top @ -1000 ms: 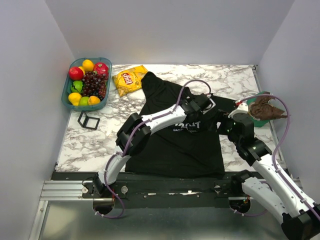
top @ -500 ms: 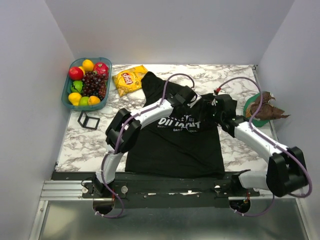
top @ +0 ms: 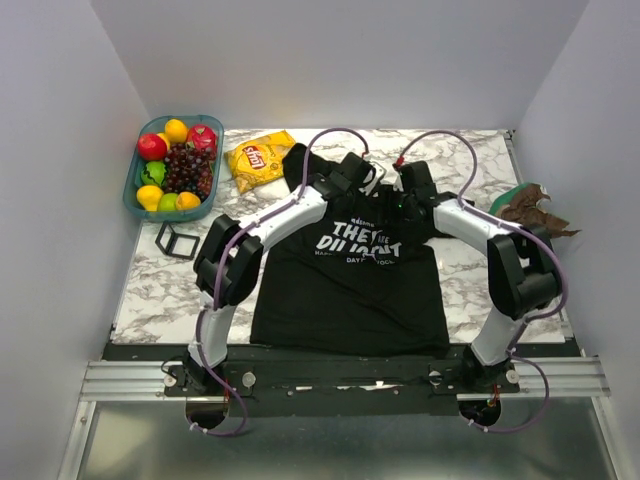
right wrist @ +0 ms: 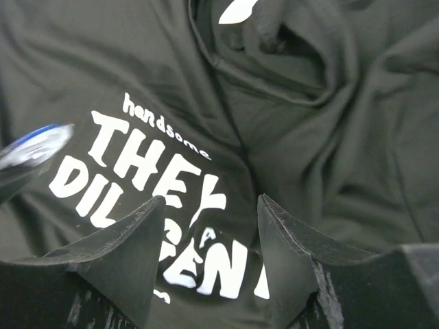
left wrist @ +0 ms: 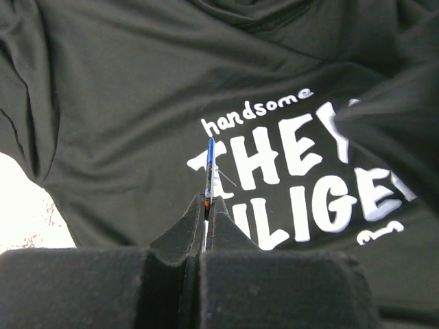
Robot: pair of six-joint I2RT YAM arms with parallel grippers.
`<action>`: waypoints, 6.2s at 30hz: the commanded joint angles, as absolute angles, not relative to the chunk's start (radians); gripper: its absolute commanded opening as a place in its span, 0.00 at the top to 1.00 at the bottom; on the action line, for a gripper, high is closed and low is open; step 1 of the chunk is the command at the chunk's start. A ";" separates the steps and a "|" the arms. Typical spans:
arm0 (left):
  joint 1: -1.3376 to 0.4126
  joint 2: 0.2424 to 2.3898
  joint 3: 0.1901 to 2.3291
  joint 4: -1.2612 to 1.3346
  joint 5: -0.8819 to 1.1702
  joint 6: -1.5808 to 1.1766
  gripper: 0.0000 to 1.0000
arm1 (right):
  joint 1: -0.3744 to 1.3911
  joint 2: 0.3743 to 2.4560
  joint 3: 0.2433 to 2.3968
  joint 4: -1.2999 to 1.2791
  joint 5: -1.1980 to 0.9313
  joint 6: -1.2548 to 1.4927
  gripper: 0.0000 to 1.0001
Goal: Pin the brooch onto the clothing
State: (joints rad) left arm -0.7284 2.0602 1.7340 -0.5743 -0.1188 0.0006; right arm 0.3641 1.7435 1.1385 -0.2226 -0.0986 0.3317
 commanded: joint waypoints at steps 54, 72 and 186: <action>-0.693 1.694 1.502 -0.549 -0.077 -0.018 1.00 | 0.614 2.188 1.833 -0.630 -0.066 0.367 0.30; -0.693 1.721 1.496 -0.535 -0.061 -0.031 1.00 | 0.514 1.996 1.580 -0.598 0.101 0.314 0.24; -0.732 2.143 1.601 -0.295 0.207 -0.413 1.00 | 0.442 1.755 1.000 -0.117 -0.288 0.252 0.99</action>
